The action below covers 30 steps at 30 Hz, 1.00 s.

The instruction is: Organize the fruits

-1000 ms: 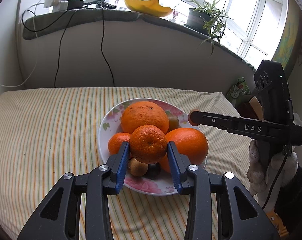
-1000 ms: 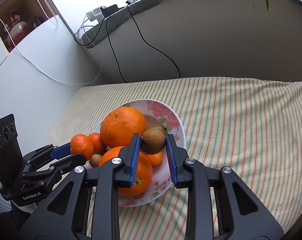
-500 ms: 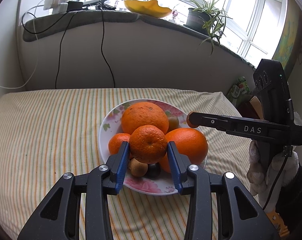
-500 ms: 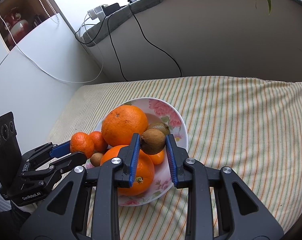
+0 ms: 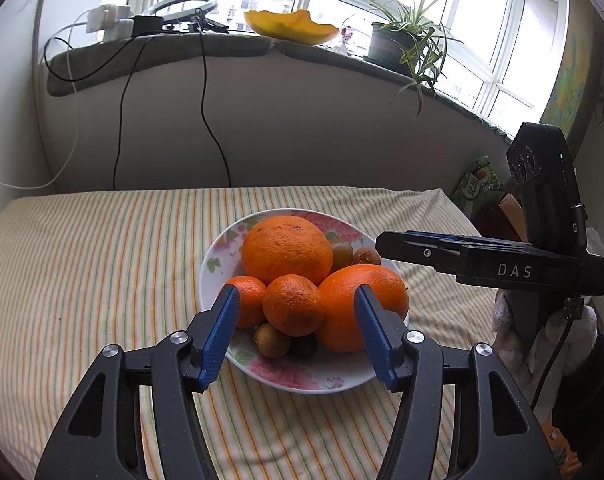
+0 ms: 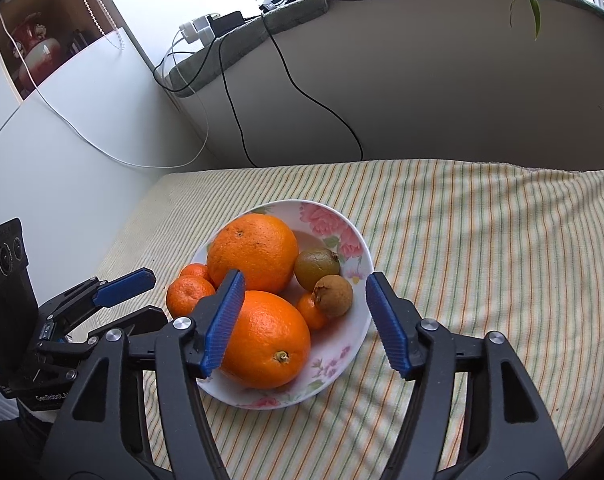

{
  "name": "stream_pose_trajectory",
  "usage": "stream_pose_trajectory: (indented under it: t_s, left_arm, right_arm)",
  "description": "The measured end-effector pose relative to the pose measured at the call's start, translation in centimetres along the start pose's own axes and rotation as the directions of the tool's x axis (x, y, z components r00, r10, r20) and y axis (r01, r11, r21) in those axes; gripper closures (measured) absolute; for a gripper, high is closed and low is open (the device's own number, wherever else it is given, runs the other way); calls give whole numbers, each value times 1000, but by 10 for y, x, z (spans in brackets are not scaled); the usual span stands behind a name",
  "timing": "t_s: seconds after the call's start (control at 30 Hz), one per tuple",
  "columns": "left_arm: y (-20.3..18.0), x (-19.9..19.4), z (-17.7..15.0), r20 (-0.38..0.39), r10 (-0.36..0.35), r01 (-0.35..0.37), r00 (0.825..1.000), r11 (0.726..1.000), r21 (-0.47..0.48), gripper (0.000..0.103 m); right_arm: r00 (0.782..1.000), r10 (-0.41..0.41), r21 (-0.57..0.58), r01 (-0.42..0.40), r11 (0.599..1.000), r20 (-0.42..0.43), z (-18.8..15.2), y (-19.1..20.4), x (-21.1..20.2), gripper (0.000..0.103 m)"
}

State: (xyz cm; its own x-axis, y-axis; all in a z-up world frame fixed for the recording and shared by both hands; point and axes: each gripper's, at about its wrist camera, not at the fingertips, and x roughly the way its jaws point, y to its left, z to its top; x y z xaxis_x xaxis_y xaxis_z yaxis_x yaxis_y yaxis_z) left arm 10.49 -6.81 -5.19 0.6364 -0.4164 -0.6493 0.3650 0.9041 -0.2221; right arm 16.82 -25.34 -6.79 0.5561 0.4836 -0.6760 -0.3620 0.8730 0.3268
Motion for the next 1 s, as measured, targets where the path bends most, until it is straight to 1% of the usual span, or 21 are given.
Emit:
stream_pose_trajectory:
  t_s: [0.03, 0.1, 0.17, 0.23, 0.3, 0.73, 1.0]
  left_arm:
    - [0, 0, 0, 0, 2, -2, 1000, 1000, -1, 38]
    - [0, 0, 0, 1, 8, -8, 1000, 1000, -7, 34]
    - [0, -1, 1, -1, 16, -16, 1000, 1000, -15, 30]
    - [1, -2, 0, -4, 26, -26, 1000, 999, -21, 30]
    - [1, -4, 0, -4, 36, -36, 999, 999, -26, 30]
    - [-2, -18, -2, 19, 80, -80, 997, 997, -17, 29]
    - [-3, -30, -3, 44, 107, -106, 993, 994, -16, 29]
  right_arm:
    - [1000, -2, -1, 2, 1000, 1, 0, 0, -1, 36]
    - [1000, -7, -1, 7, 1000, 6, 0, 0, -3, 27]
    - [1000, -6, -2, 7, 1000, 14, -1, 1, -5, 26]
    - [1000, -9, -4, 9, 1000, 15, -1, 1, -7, 25]
    - [1000, -22, -8, 22, 1000, 21, -1, 2, -9, 14]
    - [994, -85, -53, 88, 995, 69, -6, 15, -28, 14]
    - [981, -145, -75, 155, 985, 127, -14, 29, -44, 14]
